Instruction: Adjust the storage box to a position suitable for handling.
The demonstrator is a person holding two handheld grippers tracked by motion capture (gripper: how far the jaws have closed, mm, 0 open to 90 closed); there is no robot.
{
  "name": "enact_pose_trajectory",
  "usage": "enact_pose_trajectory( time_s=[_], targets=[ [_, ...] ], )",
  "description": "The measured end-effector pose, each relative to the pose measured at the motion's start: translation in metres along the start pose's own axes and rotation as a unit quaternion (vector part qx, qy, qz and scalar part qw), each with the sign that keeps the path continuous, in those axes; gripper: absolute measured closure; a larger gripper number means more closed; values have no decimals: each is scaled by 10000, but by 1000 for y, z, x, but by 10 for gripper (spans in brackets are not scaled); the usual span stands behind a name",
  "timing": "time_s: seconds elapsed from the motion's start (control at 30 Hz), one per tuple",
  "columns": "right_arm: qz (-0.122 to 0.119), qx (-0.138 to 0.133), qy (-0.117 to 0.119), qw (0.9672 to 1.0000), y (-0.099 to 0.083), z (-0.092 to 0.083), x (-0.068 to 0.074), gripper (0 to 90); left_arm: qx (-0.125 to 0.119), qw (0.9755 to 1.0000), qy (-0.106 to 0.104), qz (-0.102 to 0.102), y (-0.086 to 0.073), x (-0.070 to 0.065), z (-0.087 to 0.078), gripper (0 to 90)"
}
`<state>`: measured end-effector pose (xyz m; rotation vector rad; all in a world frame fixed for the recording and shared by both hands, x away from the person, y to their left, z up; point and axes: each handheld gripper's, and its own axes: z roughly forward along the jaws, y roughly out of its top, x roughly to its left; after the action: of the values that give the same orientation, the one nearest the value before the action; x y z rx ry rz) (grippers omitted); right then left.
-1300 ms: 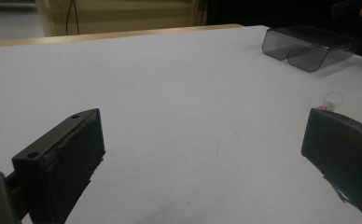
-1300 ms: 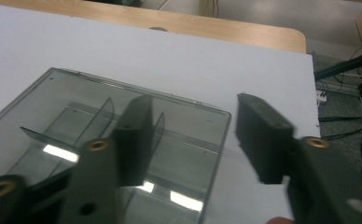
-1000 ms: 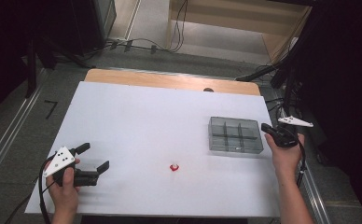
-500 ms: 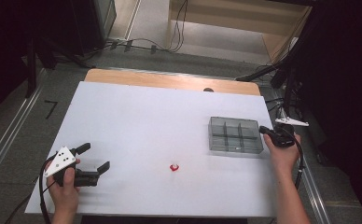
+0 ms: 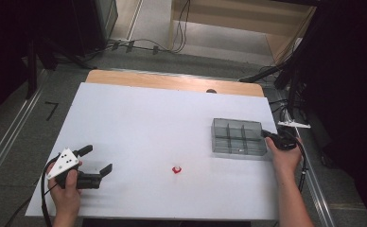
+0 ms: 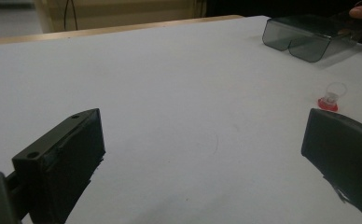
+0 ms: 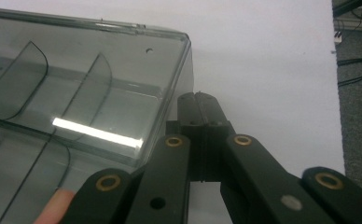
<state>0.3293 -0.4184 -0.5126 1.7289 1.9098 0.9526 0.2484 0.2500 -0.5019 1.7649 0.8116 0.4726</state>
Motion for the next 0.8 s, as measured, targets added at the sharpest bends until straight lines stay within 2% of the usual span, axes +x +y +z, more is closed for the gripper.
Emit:
enact_pose_trajectory(
  time_s=[0.2, 0.8],
  targets=[
    [124, 5, 66, 9999, -1, 2, -2, 878, 14, 10000, 3, 6, 0, 0, 0, 0],
    [220, -25, 221, 9995, 0, -2, -1, 880, 93, 9999, 25, 52, 1, -2, 2, 0]
  ],
)
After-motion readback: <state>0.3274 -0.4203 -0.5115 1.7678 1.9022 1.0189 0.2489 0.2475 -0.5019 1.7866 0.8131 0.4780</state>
